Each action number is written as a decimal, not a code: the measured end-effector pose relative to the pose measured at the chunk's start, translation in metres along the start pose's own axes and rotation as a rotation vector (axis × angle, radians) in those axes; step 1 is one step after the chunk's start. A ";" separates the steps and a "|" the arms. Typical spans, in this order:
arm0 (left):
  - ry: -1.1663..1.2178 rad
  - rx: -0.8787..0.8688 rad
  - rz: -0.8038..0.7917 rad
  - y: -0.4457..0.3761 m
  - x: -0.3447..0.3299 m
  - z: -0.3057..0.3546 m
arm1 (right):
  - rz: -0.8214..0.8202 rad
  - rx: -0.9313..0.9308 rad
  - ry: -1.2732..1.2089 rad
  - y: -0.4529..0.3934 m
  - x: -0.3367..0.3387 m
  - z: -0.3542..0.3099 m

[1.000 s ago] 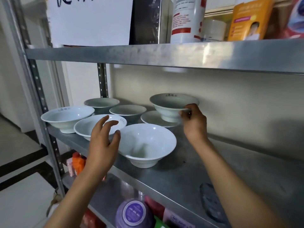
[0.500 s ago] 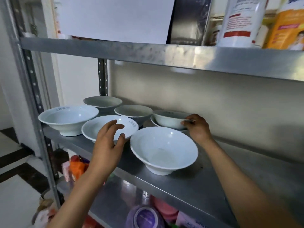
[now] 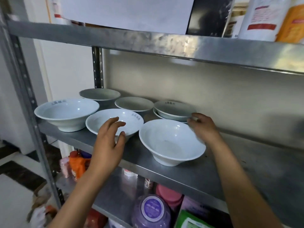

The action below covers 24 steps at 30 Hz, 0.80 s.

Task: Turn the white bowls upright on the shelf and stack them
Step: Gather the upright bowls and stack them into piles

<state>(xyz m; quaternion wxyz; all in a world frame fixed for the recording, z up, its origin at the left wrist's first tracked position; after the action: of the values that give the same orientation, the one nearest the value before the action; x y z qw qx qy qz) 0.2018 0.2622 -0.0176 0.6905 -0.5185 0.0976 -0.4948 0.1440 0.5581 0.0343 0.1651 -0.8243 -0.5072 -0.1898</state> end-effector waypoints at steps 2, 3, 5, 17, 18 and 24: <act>-0.014 -0.015 -0.018 0.004 0.002 -0.001 | 0.081 0.074 -0.031 0.021 -0.002 0.000; -0.020 -0.025 -0.025 0.005 0.003 -0.002 | 0.100 0.109 -0.060 0.029 -0.005 0.001; -0.021 -0.035 -0.045 0.007 0.006 -0.004 | 0.134 0.176 -0.099 0.050 -0.011 0.004; -0.024 -0.132 -0.119 0.026 0.025 -0.017 | 0.397 0.431 -0.051 0.154 -0.064 0.021; -0.020 -0.144 -0.129 0.029 0.025 -0.019 | 0.425 0.422 -0.029 0.159 -0.067 0.024; -0.111 -0.130 -0.141 0.044 0.029 -0.026 | 0.518 0.183 -0.072 0.193 -0.076 0.041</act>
<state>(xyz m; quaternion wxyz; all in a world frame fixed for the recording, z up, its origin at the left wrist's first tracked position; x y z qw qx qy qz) 0.2247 0.2222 -0.0538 0.6232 -0.5945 0.0543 -0.5053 0.2925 0.4350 -0.0532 0.2639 -0.9144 -0.3001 -0.0653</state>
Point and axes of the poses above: each hand's wrist, its own y-axis away from the middle knuckle, its own x-axis out of the back of the hand, z = x × y, the point moved 2 cm from there along -y, towards the middle knuckle, and after that the axes turned 14 degrees about -x, right-handed, at the moved point
